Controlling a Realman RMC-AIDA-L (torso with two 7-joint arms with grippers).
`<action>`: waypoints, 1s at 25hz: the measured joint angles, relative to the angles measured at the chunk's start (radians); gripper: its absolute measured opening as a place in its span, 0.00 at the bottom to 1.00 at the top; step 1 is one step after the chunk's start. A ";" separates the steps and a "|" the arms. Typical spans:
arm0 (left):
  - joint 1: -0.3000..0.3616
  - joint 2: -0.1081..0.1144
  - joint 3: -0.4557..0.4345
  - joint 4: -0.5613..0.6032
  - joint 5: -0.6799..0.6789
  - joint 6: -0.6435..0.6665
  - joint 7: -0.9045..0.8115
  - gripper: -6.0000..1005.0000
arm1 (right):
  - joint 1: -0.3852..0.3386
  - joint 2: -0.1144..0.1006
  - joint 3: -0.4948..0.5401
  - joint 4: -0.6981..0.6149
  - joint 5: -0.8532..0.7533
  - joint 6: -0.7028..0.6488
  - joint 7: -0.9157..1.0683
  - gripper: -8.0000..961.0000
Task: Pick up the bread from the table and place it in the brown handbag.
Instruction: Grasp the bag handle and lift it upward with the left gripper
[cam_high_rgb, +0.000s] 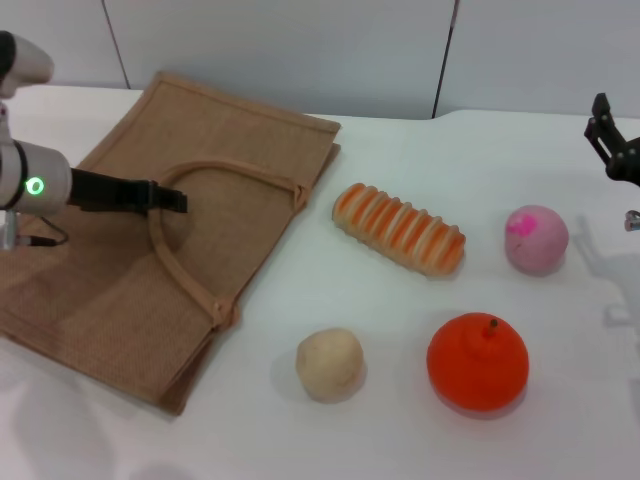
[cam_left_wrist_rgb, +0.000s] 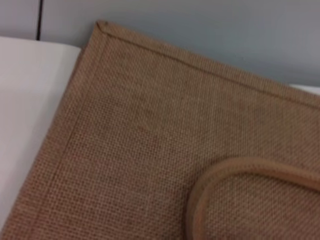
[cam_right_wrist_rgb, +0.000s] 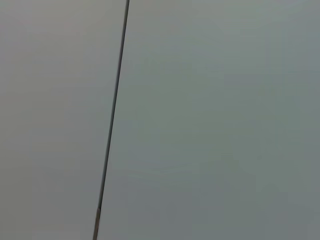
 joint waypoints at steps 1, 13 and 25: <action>-0.001 0.002 0.000 0.017 0.009 -0.016 0.000 0.48 | 0.000 0.000 0.000 0.000 0.000 0.000 0.000 0.89; -0.008 -0.001 0.000 0.045 0.032 -0.064 -0.006 0.47 | 0.001 0.000 0.000 -0.001 0.000 -0.002 0.000 0.89; -0.005 -0.002 0.000 0.042 0.033 -0.063 -0.008 0.32 | -0.001 0.000 -0.001 0.000 0.000 -0.004 0.000 0.88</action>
